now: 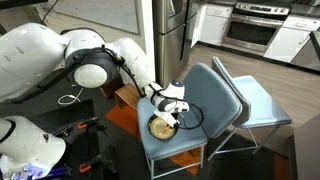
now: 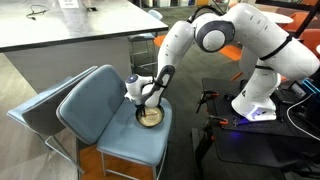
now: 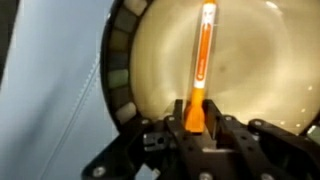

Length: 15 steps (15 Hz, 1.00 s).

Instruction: Pick up the pen from the bowl and put it on the chair.

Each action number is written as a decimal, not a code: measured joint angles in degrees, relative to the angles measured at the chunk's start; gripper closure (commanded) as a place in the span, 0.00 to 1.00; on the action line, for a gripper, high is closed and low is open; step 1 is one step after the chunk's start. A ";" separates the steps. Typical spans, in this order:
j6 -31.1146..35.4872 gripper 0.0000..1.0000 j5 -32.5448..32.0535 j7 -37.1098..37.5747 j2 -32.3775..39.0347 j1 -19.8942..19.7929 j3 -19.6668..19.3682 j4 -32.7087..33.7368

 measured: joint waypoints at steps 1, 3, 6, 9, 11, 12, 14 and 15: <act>0.00 0.96 0.00 0.00 -0.02 0.00 -0.07 0.11; 0.00 0.95 0.00 0.01 -0.04 0.04 -0.07 0.13; 0.00 0.95 0.04 0.10 -0.10 0.06 0.02 0.09; 0.05 0.95 0.26 0.46 -1.63 0.49 0.75 -1.04; 0.06 0.95 0.34 0.58 -4.34 1.25 1.32 -3.29; 0.06 0.95 0.35 0.86 -6.01 1.61 1.62 -4.78; 0.04 0.95 0.41 1.34 -9.49 2.28 2.38 -8.00; 0.04 0.95 0.53 1.35 -11.01 2.50 3.01 -9.37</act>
